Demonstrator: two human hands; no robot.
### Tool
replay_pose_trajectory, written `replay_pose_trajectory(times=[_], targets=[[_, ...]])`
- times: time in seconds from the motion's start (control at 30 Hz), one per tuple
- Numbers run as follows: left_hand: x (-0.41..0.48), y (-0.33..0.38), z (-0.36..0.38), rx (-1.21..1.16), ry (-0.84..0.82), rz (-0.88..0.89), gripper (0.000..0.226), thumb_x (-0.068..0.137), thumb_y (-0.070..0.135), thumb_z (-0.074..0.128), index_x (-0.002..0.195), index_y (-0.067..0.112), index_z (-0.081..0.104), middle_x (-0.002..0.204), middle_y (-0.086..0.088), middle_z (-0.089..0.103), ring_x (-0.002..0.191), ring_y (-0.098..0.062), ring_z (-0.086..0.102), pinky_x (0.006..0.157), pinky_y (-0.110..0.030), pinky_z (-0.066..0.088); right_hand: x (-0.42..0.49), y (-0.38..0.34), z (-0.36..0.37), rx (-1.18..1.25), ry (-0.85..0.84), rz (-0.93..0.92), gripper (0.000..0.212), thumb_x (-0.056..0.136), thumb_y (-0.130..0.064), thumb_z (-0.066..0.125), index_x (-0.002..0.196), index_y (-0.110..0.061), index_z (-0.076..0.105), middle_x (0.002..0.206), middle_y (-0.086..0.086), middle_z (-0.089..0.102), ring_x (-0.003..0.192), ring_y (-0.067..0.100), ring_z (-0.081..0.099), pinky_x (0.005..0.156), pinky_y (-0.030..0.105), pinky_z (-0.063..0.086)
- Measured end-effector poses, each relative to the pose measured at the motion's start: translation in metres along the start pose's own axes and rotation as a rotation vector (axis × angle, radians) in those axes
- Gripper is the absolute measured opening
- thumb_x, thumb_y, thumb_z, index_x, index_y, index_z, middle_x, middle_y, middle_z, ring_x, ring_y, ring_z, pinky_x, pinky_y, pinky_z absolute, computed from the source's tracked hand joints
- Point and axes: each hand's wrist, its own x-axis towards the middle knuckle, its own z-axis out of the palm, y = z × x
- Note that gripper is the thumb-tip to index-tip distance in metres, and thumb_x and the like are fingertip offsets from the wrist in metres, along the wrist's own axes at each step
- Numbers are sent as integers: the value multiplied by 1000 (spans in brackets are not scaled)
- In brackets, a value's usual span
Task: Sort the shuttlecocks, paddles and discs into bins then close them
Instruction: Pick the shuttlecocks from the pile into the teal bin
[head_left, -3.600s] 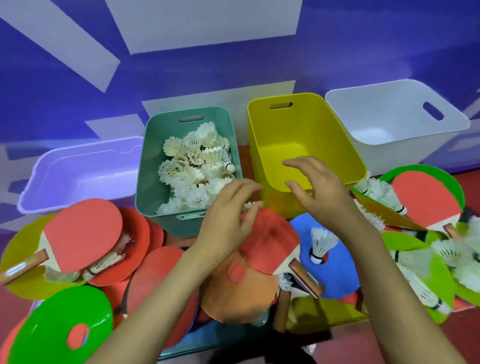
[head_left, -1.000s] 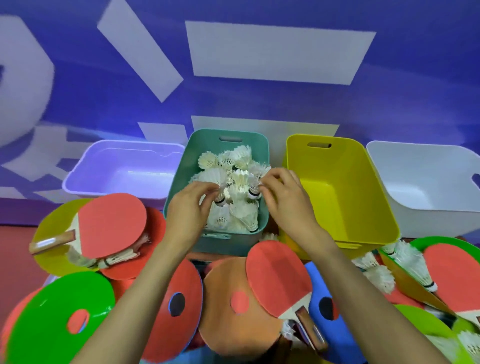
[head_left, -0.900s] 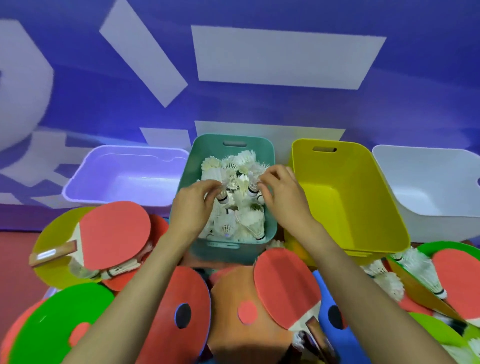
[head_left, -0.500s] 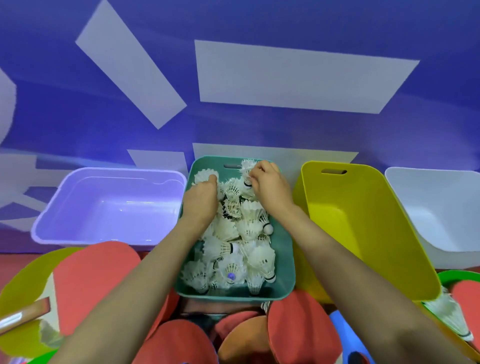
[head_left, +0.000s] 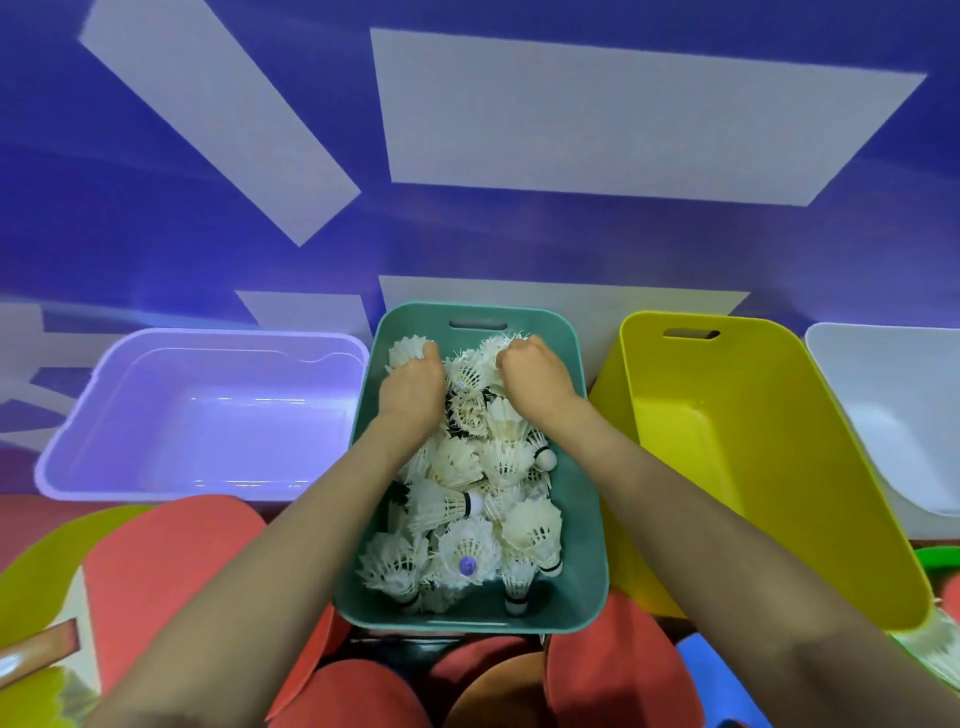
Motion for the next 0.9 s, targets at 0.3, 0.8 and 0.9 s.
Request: replay_pose_trajectory(times=[0.3,0.8,0.9], targets=[[-4,-7,7,-288,-315,-49,40,85,-12,38,124,-2,37,112,-21,56,95,-31,54,70,-31,40,-16,8,-8,103,-86,-42,44,87,2,48,129,-11,46,128,10,47,117,30,45,90,40,46],[-168,71,-25,-434,229,180,39,88,15,58,126,12,50,129,-3,48,118,-23,47,96,-35,40,-188,29,-65,241,285,-172,41,86,-17,60,126,-13,54,125,6,52,118,25,46,100,37,39],[-205,107,-15,-494,287,247,33,85,12,59,119,13,55,123,-2,52,114,-21,50,92,-33,42,-241,56,-71,278,368,-192,36,86,-19,59,122,-13,58,121,5,56,114,23,49,97,33,39]])
